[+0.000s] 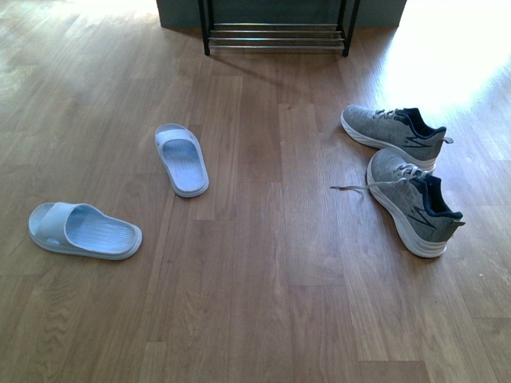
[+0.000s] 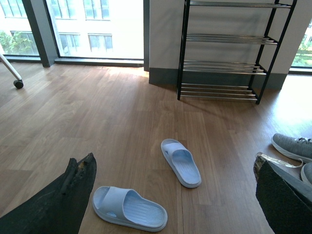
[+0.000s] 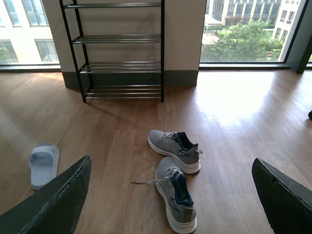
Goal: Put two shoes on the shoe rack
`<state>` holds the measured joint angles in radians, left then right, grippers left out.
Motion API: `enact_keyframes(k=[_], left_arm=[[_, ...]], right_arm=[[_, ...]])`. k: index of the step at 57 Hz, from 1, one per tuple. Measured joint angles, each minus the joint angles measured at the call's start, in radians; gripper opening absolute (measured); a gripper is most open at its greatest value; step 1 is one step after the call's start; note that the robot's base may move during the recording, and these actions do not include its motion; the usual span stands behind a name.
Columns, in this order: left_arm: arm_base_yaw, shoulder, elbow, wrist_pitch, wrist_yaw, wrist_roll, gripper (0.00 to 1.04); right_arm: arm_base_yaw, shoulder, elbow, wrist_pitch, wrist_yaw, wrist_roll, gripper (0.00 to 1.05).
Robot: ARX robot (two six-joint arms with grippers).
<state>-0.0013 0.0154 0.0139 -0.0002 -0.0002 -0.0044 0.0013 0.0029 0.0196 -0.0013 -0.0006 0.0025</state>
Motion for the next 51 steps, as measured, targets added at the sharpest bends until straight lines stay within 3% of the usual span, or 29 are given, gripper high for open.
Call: enact_keyframes(k=[51], left_arm=[[0.0,0.0,0.0,0.0,0.0,0.0,0.95]], right_arm=[[0.0,0.0,0.0,0.0,0.0,0.0,0.96]])
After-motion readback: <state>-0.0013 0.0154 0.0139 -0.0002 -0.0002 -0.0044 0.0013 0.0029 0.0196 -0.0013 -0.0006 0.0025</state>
